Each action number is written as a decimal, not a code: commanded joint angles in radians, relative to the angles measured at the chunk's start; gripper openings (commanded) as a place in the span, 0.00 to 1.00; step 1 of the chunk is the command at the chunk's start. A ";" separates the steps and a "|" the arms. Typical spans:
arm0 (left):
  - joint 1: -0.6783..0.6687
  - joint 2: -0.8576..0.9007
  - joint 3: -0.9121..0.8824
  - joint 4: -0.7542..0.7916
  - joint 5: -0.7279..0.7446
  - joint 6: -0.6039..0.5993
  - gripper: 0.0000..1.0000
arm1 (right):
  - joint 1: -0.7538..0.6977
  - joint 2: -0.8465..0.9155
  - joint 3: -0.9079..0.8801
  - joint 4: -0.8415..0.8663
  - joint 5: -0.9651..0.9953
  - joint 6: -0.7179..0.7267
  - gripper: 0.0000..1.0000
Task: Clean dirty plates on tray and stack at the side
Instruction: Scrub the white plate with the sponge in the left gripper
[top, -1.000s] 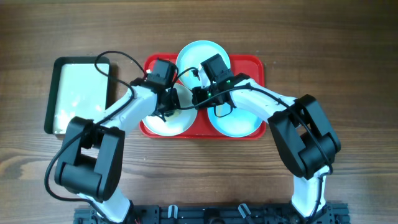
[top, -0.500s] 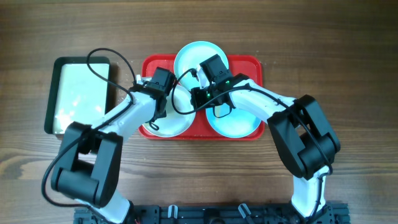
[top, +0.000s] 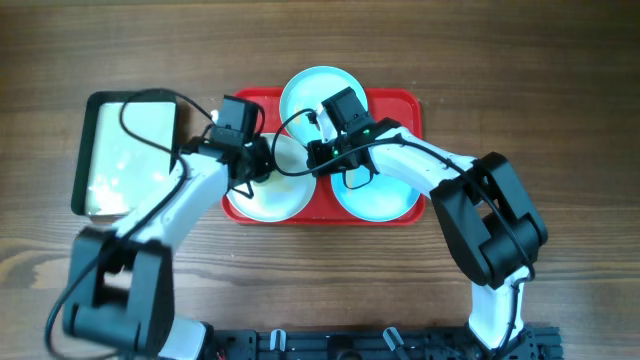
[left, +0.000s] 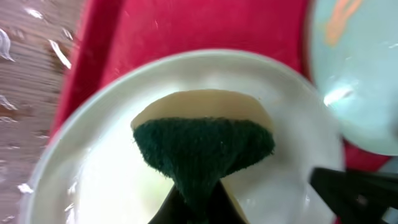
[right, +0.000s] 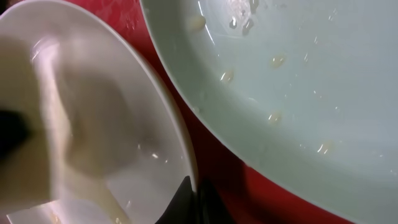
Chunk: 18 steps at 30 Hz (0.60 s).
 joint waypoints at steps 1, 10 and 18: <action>-0.005 0.111 -0.029 0.020 0.010 -0.006 0.04 | -0.001 0.007 0.011 0.002 -0.023 -0.008 0.04; 0.000 -0.113 -0.027 -0.067 -0.371 -0.015 0.04 | -0.001 -0.146 0.011 -0.029 0.061 -0.034 0.04; 0.008 -0.494 -0.027 -0.116 -0.165 -0.018 0.04 | -0.001 -0.238 0.011 -0.046 0.286 -0.120 0.04</action>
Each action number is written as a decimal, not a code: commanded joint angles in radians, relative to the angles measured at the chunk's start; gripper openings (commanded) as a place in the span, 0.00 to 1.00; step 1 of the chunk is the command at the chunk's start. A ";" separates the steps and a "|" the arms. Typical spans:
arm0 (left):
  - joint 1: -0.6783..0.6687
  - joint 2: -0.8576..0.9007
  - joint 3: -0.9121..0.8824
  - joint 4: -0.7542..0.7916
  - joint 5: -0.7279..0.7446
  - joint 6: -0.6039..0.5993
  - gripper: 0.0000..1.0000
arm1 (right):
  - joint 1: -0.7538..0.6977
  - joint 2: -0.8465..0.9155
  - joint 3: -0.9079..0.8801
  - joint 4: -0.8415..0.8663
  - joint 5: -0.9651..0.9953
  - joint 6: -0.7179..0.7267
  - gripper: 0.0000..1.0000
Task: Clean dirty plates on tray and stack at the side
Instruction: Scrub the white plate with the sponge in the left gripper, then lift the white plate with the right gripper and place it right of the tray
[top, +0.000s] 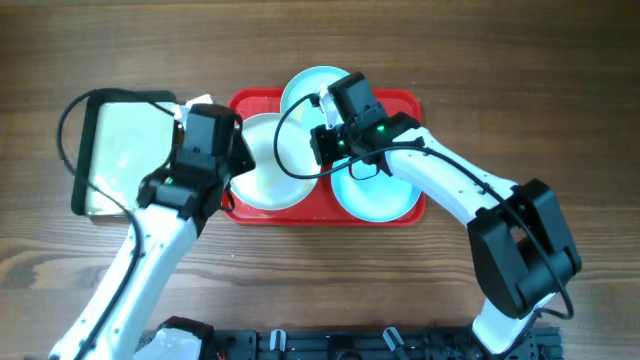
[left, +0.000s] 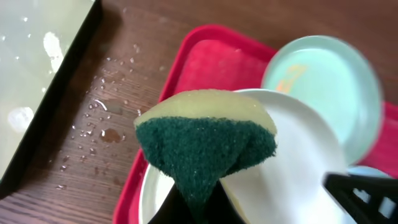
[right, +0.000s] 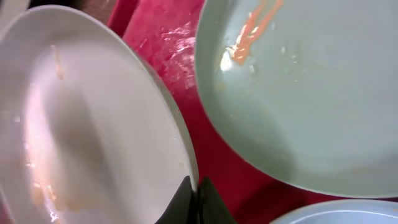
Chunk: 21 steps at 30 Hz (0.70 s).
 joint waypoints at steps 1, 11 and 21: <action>0.027 -0.114 -0.001 -0.028 0.037 -0.014 0.04 | -0.002 -0.069 0.011 -0.008 0.185 -0.051 0.04; 0.301 -0.157 -0.001 -0.169 0.037 -0.014 0.04 | 0.141 -0.096 0.159 -0.027 0.676 -0.416 0.04; 0.390 -0.157 -0.003 -0.222 0.037 -0.014 0.04 | 0.441 -0.096 0.186 0.326 1.326 -0.982 0.04</action>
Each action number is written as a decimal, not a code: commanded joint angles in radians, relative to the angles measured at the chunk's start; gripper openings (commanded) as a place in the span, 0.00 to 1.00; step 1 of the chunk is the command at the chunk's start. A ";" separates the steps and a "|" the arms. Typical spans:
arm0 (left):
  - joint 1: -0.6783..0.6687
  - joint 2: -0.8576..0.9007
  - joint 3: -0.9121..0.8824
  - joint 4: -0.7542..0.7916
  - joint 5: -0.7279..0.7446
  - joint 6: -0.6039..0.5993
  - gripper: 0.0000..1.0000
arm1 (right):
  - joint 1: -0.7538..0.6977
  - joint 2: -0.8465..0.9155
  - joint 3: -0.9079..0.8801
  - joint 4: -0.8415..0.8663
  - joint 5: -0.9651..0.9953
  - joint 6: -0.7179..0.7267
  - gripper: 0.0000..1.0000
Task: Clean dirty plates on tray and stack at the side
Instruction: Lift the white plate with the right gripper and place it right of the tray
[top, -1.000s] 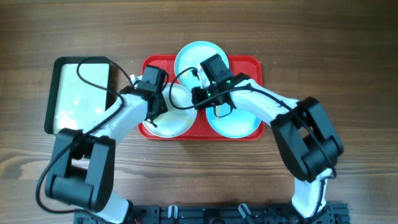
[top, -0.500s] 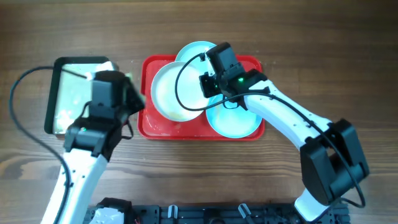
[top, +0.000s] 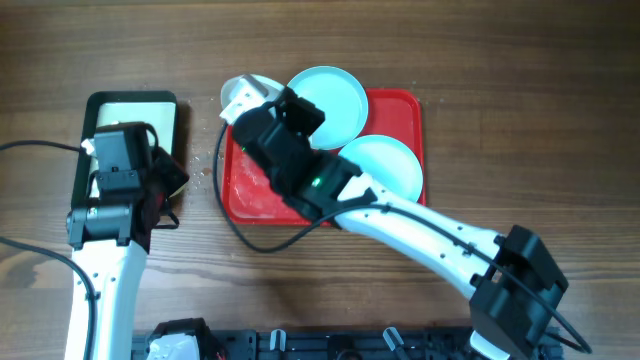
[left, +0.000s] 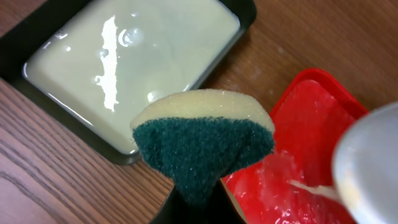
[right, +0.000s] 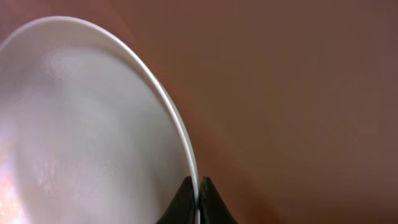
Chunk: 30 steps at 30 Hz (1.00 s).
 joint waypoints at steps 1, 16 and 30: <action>0.026 -0.002 -0.003 -0.007 0.002 -0.006 0.04 | 0.060 -0.032 0.023 0.150 0.244 -0.291 0.04; 0.026 0.004 -0.003 -0.018 0.045 -0.007 0.04 | 0.002 -0.027 -0.005 -0.126 0.011 0.066 0.04; 0.026 0.005 -0.003 -0.011 0.050 -0.006 0.04 | -0.805 -0.119 0.000 -0.418 -0.859 0.742 0.04</action>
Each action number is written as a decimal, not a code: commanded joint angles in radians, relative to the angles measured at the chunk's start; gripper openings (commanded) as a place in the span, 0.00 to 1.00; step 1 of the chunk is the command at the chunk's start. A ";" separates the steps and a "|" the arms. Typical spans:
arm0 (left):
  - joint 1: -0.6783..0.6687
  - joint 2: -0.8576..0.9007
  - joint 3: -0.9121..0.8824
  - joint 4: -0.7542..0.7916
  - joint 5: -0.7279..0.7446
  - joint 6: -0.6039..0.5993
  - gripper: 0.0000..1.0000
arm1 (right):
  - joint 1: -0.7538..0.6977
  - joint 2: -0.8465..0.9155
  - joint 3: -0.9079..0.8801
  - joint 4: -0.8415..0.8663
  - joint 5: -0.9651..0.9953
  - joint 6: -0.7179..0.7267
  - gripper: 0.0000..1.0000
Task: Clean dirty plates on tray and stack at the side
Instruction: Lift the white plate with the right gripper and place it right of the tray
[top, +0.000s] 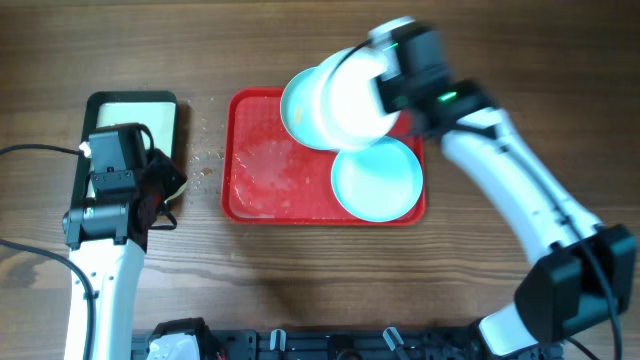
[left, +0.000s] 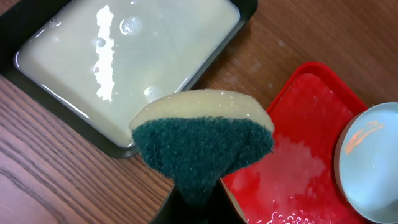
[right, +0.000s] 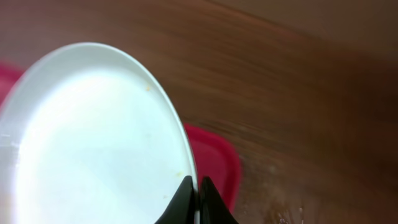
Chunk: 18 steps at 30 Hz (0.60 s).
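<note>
My right gripper (top: 388, 92) is shut on the rim of a white plate (top: 350, 95), held above the back of the red tray (top: 250, 170). In the right wrist view the fingers (right: 198, 190) pinch the white plate (right: 93, 137) at its edge. Under it lies a pale blue plate (top: 293, 108), partly covered and smeared with orange (left: 364, 134). A second pale blue plate (top: 375, 180) lies at the tray's front right. My left gripper (top: 163, 187) is shut on a green and yellow sponge (left: 202, 134), left of the tray.
A black basin (top: 85, 150) of cloudy water (left: 124, 62) stands at the left, beside my left arm. The left half of the red tray (left: 298, 162) is wet and bare. Water drops lie on the wood between basin and tray.
My right gripper has carried the white plate from the tray's far left corner to above its back right part. The left gripper with the sponge has hardly shifted.
The sponge rested on the white plate on the tray's left, with my right gripper pinching its rim. Then the sponge was off the plate and nearer the basin. Then the plate hung past the tray's far left corner, and now over its back right.
</note>
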 joint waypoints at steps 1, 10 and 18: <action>0.006 0.003 -0.003 0.003 0.009 -0.007 0.04 | -0.249 -0.008 0.004 -0.002 -0.211 0.220 0.04; 0.006 0.108 -0.003 0.036 0.016 -0.006 0.04 | -0.686 0.185 -0.033 -0.033 -0.304 0.264 0.04; 0.006 0.116 -0.003 0.054 0.028 -0.006 0.04 | -0.673 0.298 -0.031 -0.021 -0.373 0.196 0.37</action>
